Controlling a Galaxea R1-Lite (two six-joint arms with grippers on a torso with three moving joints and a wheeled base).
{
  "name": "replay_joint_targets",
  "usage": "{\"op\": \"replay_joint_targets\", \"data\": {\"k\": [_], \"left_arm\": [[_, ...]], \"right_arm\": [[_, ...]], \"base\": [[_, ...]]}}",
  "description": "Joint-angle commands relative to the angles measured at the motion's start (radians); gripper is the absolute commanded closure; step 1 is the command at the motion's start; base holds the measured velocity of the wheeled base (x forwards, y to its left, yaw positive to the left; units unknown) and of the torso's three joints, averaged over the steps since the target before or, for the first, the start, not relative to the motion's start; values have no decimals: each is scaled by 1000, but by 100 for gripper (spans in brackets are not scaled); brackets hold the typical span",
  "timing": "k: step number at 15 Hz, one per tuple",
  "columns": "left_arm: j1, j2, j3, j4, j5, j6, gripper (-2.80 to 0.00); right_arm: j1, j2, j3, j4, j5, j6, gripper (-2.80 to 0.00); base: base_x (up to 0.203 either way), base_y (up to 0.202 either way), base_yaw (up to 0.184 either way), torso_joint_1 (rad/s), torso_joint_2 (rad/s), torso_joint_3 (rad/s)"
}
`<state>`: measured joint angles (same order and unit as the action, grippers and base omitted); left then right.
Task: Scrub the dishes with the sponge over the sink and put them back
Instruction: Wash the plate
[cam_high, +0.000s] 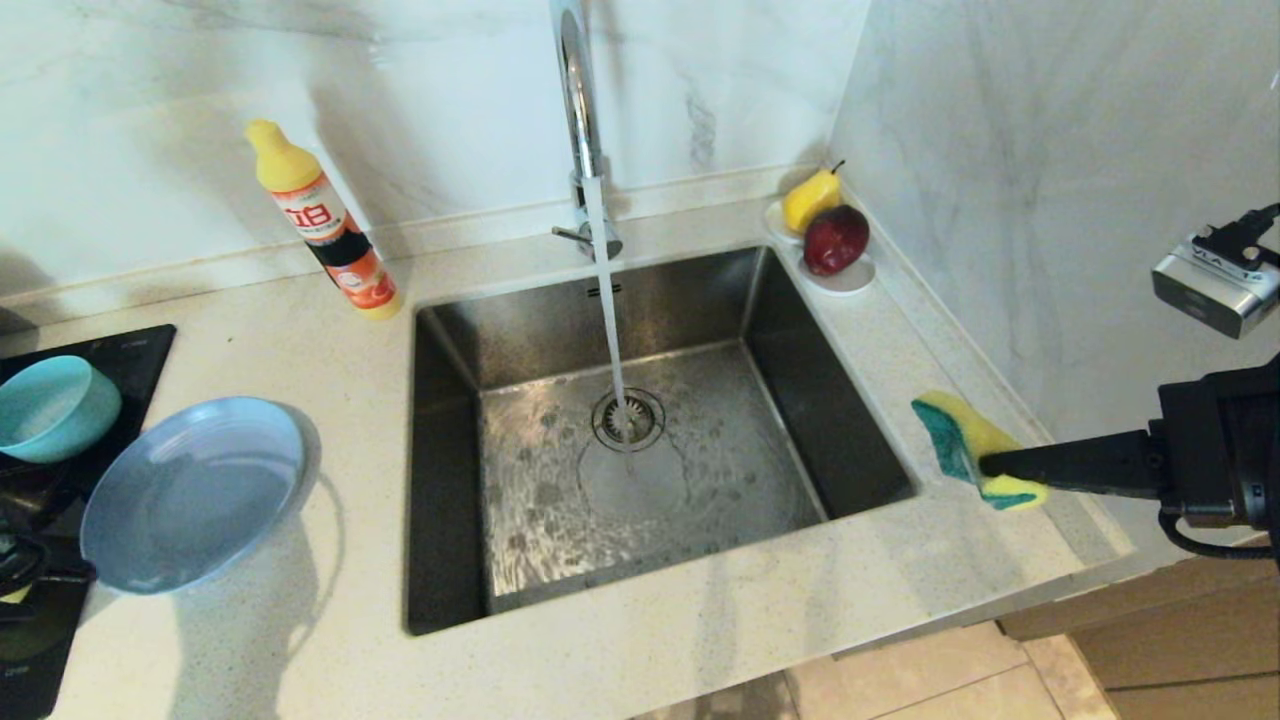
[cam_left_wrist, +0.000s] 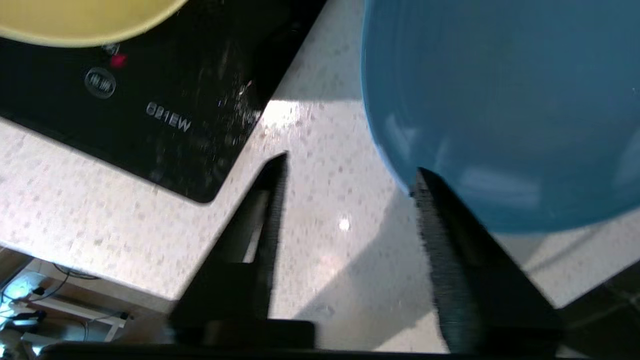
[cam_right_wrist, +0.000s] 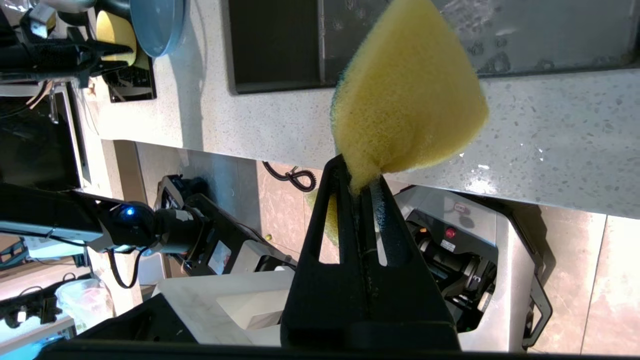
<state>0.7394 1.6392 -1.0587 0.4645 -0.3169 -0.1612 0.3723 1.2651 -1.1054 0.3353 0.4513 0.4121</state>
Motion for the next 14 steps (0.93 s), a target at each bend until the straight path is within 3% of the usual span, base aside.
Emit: {"op": "replay_joint_targets", "data": {"k": [1, 10, 14], "left_arm": [[1, 54, 1, -16, -2, -5, -280], [0, 96, -1, -53, -13, -8, -280], [-47, 97, 12, -135, -21, -58, -280]], "right_arm": [[-3, -5, 11, 1, 3, 2, 0], [-3, 7, 22, -10, 4, 1, 0], [-3, 2, 22, -10, 4, 1, 0]], "base": [[0, 0, 0, 0, 0, 0], [0, 0, 0, 0, 0, 0], [0, 0, 0, 0, 0, 0]]}}
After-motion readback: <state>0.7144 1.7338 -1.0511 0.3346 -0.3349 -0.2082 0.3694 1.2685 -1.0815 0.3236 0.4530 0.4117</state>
